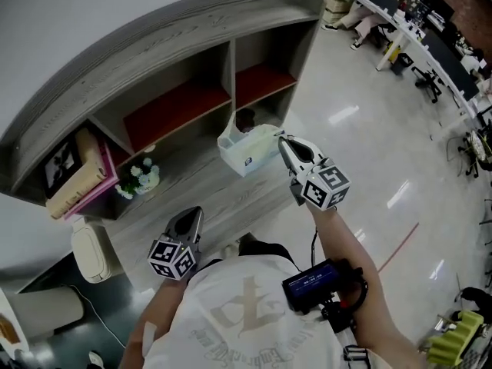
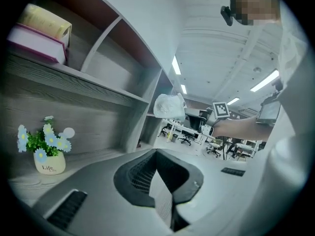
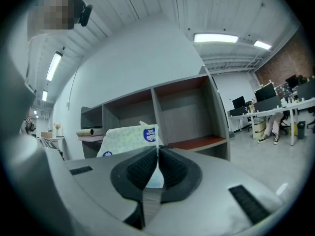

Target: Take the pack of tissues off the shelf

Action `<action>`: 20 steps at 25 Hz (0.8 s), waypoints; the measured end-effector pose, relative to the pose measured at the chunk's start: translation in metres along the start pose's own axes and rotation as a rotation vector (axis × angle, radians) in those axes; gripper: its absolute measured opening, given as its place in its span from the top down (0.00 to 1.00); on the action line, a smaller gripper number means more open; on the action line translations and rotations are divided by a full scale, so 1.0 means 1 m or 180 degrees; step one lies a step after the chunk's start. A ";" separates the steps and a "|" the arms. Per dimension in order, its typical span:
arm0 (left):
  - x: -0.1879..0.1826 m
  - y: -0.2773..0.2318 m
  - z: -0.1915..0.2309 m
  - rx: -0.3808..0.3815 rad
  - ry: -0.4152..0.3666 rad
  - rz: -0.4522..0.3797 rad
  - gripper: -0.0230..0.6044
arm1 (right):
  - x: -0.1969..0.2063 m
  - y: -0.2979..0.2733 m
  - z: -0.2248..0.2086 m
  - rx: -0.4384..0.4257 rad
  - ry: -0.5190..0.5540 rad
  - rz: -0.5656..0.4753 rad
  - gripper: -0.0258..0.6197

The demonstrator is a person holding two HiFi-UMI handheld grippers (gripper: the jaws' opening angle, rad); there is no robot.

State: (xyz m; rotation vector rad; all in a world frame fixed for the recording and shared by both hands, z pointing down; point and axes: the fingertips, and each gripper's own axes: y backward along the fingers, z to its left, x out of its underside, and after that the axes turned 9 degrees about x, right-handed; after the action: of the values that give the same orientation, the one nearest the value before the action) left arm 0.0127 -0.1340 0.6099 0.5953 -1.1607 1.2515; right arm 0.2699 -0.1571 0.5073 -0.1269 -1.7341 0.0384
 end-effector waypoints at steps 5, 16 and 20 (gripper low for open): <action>-0.003 -0.009 -0.001 0.0047 -0.0020 0.0014 0.96 | 0.016 0.014 -0.011 0.0092 -0.0069 0.0062 0.94; -0.002 -0.018 -0.013 0.0123 -0.0051 0.0059 0.96 | 0.040 0.038 -0.020 0.0188 -0.0188 0.0154 0.94; -0.002 -0.018 -0.016 0.0134 -0.0057 0.0072 0.96 | 0.052 0.047 -0.018 0.0213 -0.0247 0.0201 0.94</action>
State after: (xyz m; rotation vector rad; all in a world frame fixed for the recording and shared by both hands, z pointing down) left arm 0.0349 -0.1257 0.6069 0.6271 -1.1611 1.2948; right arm 0.2825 -0.1054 0.5564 -0.1324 -1.8039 0.1495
